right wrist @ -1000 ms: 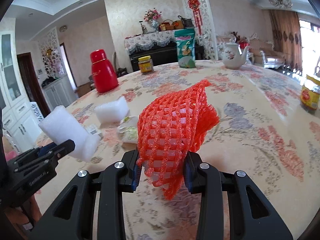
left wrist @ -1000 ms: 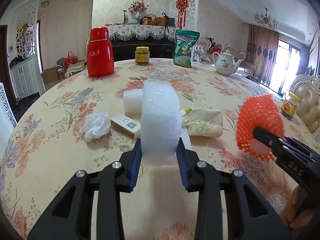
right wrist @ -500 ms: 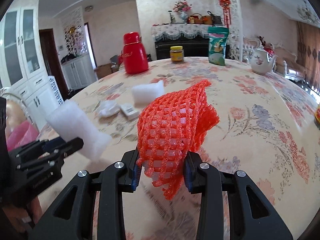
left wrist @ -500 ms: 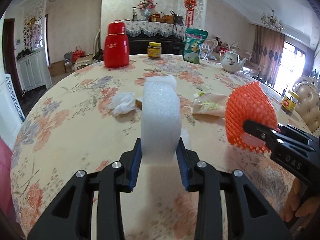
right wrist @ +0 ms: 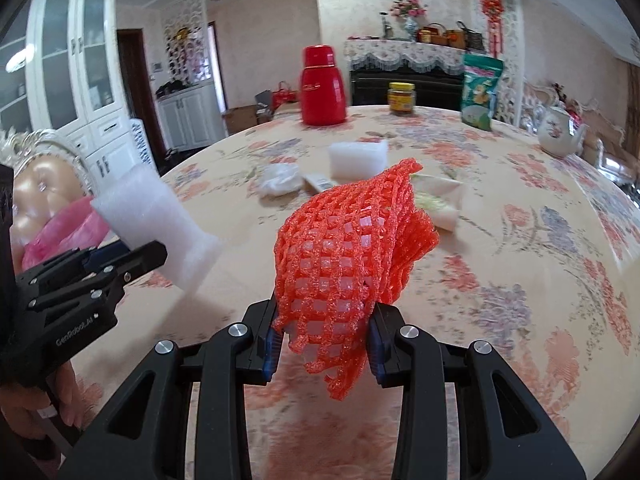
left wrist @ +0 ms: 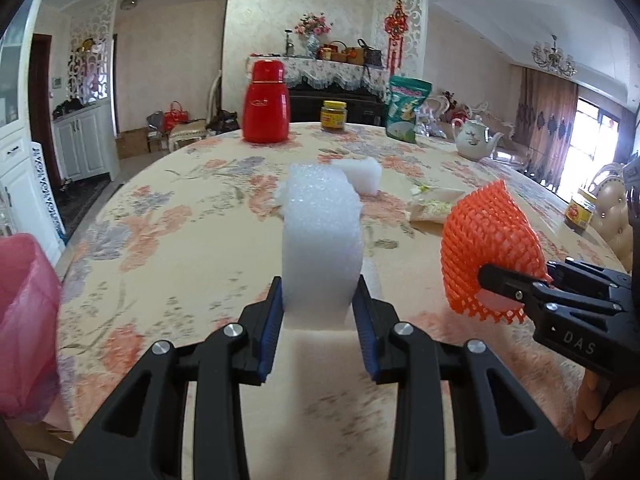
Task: Collect trash
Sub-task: 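Carry the foam block and orange net over the pink bin and release both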
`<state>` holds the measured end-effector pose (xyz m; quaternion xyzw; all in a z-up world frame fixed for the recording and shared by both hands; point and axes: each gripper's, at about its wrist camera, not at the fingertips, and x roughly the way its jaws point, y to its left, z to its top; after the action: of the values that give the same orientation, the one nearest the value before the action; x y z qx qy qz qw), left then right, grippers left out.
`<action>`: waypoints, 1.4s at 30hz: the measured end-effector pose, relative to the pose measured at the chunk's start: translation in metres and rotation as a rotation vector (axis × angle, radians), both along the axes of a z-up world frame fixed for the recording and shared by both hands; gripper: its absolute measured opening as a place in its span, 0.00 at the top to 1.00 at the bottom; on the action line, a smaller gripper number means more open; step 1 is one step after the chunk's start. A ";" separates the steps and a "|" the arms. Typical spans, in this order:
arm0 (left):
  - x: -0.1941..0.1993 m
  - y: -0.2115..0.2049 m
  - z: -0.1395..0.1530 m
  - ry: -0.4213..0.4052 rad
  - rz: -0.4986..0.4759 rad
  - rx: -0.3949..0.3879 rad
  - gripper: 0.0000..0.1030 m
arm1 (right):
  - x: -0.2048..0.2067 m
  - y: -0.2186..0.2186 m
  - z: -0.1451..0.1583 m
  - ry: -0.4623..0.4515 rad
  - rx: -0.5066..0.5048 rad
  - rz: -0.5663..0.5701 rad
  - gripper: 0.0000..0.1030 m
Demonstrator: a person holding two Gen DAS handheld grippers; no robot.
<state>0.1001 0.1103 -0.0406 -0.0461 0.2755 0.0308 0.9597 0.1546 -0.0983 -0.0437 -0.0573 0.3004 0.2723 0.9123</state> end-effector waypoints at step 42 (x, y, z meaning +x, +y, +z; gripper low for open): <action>-0.184 0.295 0.044 -0.041 0.594 -0.008 0.67 | -0.077 0.347 0.042 0.025 -0.003 0.740 0.63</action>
<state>-0.0841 0.4050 0.0031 -0.1292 0.2307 0.3083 0.9138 0.0777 0.2484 -0.0021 -0.1600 0.2709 0.5838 0.7485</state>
